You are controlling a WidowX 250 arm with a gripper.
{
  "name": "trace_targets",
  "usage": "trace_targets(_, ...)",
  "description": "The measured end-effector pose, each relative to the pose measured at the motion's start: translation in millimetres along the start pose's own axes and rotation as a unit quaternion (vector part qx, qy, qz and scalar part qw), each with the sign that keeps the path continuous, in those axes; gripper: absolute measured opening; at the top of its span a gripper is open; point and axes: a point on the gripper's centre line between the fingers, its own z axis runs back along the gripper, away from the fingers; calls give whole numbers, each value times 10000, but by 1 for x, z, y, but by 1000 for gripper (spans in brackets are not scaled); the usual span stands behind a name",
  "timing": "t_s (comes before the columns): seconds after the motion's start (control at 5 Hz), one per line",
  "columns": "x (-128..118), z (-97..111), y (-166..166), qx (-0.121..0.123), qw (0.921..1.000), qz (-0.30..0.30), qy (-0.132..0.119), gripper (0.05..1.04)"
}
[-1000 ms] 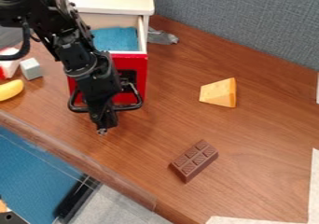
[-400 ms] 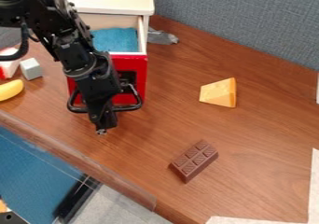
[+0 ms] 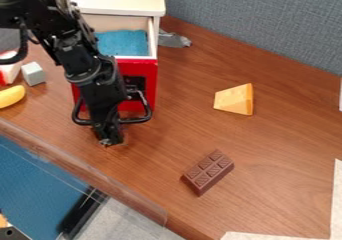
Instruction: Open the drawer
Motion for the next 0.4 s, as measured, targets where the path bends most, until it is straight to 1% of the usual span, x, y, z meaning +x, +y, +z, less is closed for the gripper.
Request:
trace_targets(0.2,5,8,0,5,9999,-27,-116,994)
trace_targets(0.4,10,22,2,-16,9997,4,-255,1003)
